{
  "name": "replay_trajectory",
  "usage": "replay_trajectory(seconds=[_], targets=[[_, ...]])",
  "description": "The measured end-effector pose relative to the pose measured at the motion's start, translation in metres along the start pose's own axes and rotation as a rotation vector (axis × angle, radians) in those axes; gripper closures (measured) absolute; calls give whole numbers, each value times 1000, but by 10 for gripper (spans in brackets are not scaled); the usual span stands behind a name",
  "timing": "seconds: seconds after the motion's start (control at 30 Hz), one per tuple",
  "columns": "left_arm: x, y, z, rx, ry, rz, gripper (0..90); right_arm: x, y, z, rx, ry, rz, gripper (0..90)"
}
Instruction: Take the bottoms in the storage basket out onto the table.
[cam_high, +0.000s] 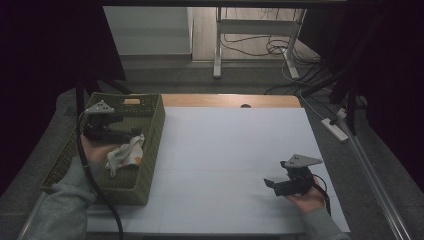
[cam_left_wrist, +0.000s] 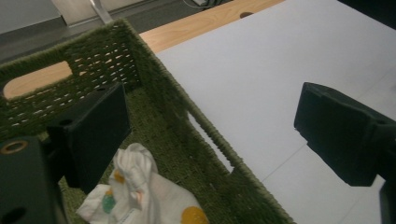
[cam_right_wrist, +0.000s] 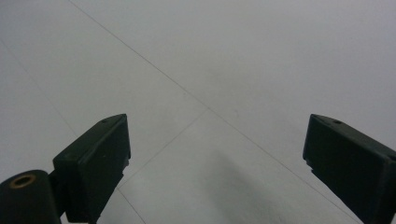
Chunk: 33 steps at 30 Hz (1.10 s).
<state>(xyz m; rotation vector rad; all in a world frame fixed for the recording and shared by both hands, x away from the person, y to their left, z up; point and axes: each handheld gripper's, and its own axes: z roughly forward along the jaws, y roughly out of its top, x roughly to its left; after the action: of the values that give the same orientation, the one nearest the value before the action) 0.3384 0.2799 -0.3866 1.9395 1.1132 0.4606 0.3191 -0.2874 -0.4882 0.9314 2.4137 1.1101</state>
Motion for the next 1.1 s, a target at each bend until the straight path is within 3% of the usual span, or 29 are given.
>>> replay_trajectory(seconds=[0.4,0.53,0.93,1.0,1.1], targets=[[19,-1,9,22,25,-24,117,0,0,1,6,-3,-1,77],[31,-4,16,35,39,-52,118,0,0,2,12,-2,0,77],[46,-6,33,76,44,-72,118,1,-1,3,24,-2,-2,77],[50,-7,39,97,58,-71,118,0,-1,3,25,-2,-1,77],[53,-8,41,89,72,-77,121,0,-1,3,26,-1,-2,77]])
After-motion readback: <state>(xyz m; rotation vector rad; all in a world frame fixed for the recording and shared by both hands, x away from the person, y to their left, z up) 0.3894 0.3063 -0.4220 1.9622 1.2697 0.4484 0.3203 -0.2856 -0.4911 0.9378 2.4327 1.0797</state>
